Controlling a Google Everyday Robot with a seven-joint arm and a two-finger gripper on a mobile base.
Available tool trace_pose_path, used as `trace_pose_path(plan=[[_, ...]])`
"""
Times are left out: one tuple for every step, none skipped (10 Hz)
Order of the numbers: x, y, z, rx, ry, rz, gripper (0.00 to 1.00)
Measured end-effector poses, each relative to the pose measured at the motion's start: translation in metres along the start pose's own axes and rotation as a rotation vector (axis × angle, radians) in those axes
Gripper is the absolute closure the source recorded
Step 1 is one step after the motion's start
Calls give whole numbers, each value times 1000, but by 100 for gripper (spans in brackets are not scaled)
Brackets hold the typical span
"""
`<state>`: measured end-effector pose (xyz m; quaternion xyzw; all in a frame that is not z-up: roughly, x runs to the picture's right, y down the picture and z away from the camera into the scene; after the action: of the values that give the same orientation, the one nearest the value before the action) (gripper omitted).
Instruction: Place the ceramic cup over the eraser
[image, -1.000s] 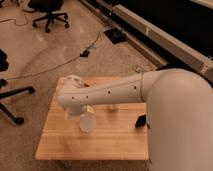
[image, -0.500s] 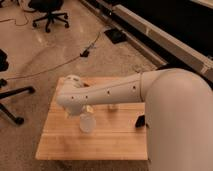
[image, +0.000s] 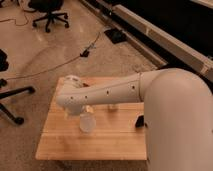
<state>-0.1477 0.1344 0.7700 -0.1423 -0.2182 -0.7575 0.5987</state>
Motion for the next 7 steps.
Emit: trace_pose_path(plan=[[0, -1, 1, 0, 0, -1, 20], [1, -1, 1, -1, 2, -3, 20], [1, -2, 1, -2, 2, -5, 20], [2, -2, 2, -2, 3, -6, 20], [2, -2, 3, -4, 3, -7, 20], [2, -4, 3, -4, 3, -9, 20], [2, -4, 4, -5, 4, -9, 20]])
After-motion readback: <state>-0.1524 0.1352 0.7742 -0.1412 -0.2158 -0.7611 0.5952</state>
